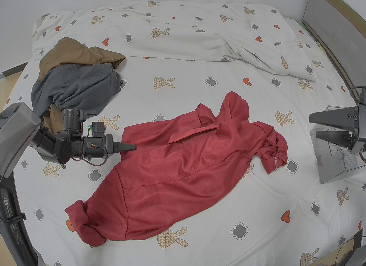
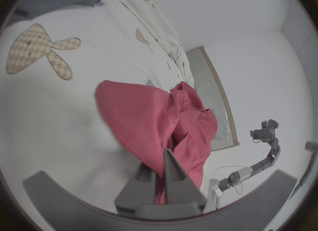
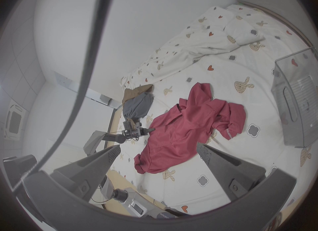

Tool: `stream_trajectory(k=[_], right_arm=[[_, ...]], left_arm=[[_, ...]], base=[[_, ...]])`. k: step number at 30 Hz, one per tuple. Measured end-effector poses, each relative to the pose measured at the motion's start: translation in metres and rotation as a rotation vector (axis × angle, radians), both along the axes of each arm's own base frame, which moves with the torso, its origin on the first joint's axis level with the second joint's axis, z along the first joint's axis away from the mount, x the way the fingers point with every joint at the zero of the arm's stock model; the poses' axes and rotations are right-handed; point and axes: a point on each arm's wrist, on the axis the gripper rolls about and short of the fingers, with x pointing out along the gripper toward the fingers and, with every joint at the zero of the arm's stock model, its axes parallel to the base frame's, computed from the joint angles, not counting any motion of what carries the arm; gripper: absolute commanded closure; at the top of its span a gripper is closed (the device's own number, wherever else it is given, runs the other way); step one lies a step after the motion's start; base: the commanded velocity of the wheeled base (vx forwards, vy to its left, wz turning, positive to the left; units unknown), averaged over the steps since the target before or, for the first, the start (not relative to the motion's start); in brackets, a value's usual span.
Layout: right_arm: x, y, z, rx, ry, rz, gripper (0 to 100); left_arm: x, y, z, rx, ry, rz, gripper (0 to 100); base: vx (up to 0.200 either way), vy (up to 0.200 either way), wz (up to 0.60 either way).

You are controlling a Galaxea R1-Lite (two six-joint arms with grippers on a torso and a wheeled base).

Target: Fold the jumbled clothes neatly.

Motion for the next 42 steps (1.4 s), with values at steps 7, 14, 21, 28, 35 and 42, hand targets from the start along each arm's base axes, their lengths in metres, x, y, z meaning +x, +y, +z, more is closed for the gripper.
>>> stream_trajectory(k=[7, 14, 21, 28, 35, 42], right_arm=[[0.018, 0.024, -0.018, -0.062, 0.082, 0.068, 0], [0.045, 0.073, -0.05, -0.292, 0.126, 0.012, 0], [0.062, 0.149, -0.07, -0.485, 0.069, 0.054, 0], [0.084, 0.205, -0.098, -0.649, 0.008, 0.051, 0], [0.099, 0.238, -0.133, -0.723, 0.03, 0.079, 0], [0.093, 0.263, -0.148, -0.763, -0.004, 0.154, 0]], left_arm=[[-0.016, 0.034, 0.009, 0.003, 0.003, 0.083, 100], [-0.047, 0.057, 0.016, 0.035, 0.008, 0.164, 100], [-0.078, 0.068, 0.02, 0.153, 0.026, 0.333, 100], [-0.11, 0.079, 0.027, 0.2, 0.044, 0.434, 100], [-0.134, 0.088, 0.037, 0.209, 0.096, 0.488, 100], [-0.139, 0.09, 0.045, 0.215, 0.068, 0.501, 100]], base=[[0.0, 0.0, 0.0], [0.0, 0.0, 0.0], [0.0, 0.0, 0.0], [0.0, 0.0, 0.0], [0.0, 0.0, 0.0], [0.0, 0.0, 0.0]])
